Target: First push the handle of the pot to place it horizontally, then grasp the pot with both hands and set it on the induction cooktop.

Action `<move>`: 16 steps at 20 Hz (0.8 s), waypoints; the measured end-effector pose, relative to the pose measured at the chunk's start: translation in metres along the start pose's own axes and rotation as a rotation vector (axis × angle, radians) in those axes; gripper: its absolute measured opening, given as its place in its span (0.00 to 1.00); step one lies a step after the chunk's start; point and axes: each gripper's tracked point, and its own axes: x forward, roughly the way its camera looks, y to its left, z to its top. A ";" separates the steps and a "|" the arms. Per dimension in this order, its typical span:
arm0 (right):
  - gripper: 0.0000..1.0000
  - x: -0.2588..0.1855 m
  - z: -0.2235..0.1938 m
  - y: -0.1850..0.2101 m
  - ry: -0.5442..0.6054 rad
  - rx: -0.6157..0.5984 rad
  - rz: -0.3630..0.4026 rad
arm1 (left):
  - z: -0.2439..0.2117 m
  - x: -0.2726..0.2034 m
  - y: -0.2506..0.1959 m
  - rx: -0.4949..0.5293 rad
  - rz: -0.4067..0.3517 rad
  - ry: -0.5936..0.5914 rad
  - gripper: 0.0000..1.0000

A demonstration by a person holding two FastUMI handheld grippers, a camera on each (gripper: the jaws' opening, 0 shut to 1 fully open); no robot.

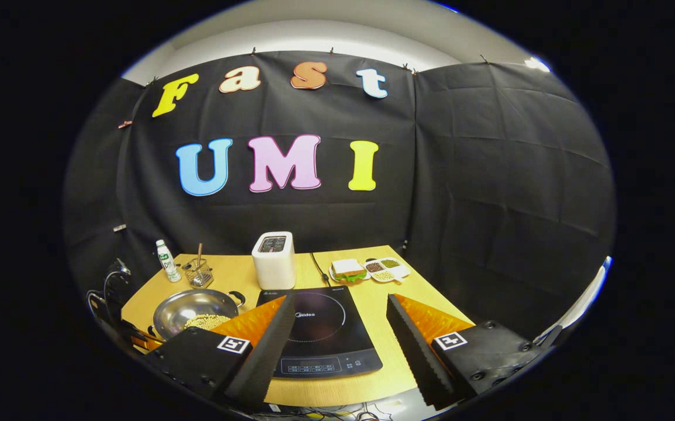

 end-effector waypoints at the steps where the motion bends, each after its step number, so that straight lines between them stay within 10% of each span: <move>1: 0.99 -0.001 -0.001 0.003 0.005 -0.007 0.008 | -0.001 0.003 0.003 0.008 0.008 0.007 0.05; 16: 0.97 0.001 -0.004 0.017 0.021 -0.052 0.058 | -0.003 0.010 0.035 -0.176 0.026 -0.036 0.05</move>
